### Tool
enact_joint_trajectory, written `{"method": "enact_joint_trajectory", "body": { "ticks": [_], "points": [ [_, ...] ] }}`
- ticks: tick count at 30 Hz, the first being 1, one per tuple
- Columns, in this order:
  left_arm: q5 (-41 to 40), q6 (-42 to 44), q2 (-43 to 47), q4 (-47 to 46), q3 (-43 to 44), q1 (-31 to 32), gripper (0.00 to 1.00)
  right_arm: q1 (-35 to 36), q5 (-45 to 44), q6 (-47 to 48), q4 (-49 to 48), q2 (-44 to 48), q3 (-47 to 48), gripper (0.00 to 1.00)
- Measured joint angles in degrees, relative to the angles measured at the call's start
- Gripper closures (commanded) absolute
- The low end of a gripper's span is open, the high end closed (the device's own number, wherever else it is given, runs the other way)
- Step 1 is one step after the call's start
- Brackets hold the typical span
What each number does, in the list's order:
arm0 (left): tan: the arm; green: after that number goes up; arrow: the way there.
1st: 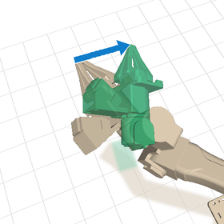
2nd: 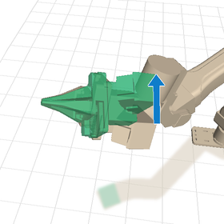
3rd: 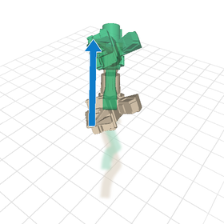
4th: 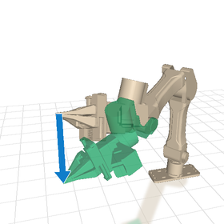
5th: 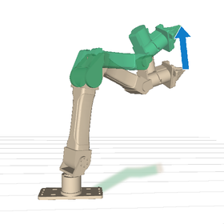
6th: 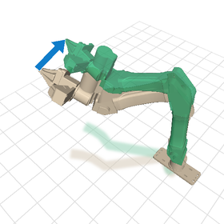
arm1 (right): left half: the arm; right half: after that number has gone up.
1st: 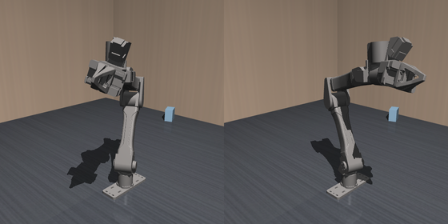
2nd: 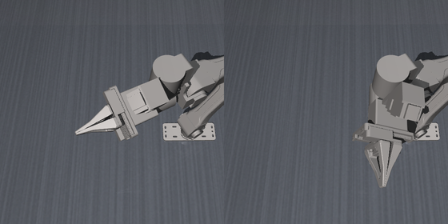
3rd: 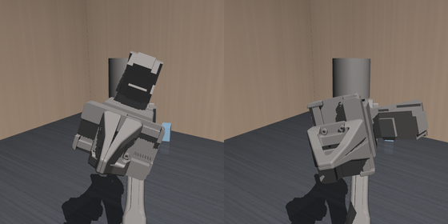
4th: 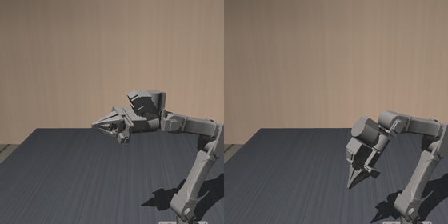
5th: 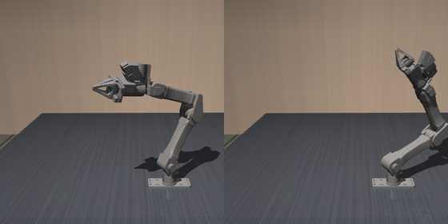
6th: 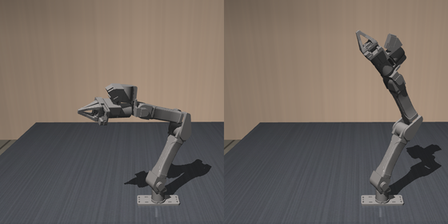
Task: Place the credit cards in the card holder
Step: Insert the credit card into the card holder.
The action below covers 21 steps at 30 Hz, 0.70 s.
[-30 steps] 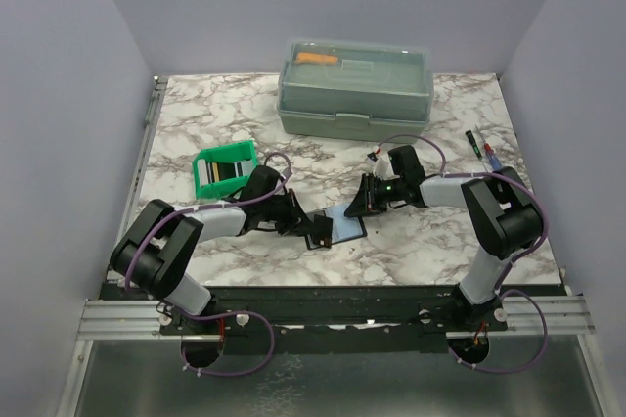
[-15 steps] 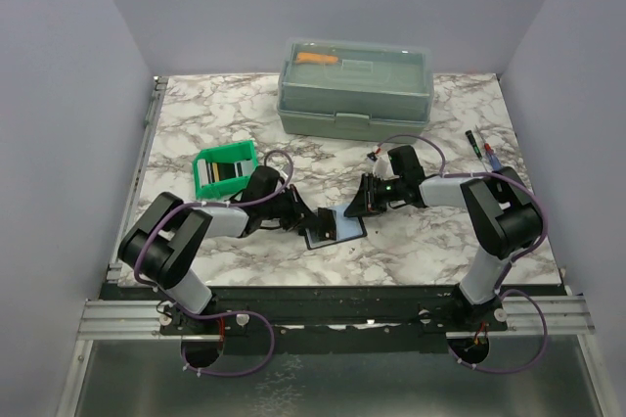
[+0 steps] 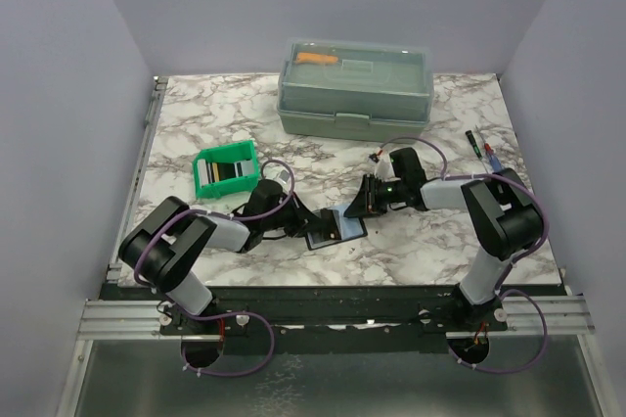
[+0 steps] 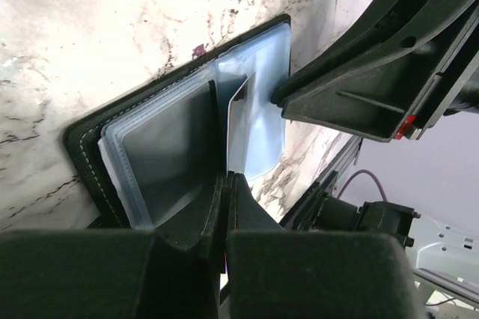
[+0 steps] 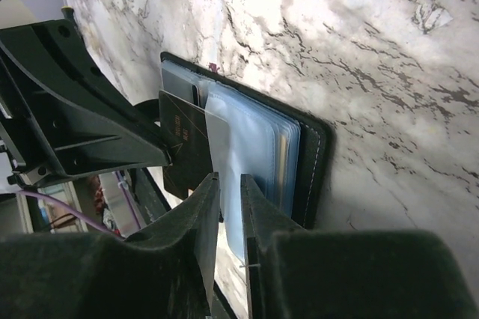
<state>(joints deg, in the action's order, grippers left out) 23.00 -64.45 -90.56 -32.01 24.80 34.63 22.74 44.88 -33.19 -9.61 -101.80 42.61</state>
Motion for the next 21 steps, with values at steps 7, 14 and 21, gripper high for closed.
{"method": "enact_joint_trajectory", "body": {
  "ticks": [7,14,21],
  "points": [
    [-2.05,-2.75,-2.29,-5.11,-0.61,1.14,1.00,-0.76,-4.37,2.67,6.01,4.68,-0.24,0.66],
    [-2.80,-3.74,-3.19,-7.26,-0.94,1.40,1.00,-2.21,-8.31,6.88,12.87,6.95,-0.02,0.66],
    [-3.91,-3.28,-3.82,-8.44,-1.14,1.51,1.00,-2.73,-6.62,7.96,12.48,5.57,-0.02,0.69]
  ]
}}
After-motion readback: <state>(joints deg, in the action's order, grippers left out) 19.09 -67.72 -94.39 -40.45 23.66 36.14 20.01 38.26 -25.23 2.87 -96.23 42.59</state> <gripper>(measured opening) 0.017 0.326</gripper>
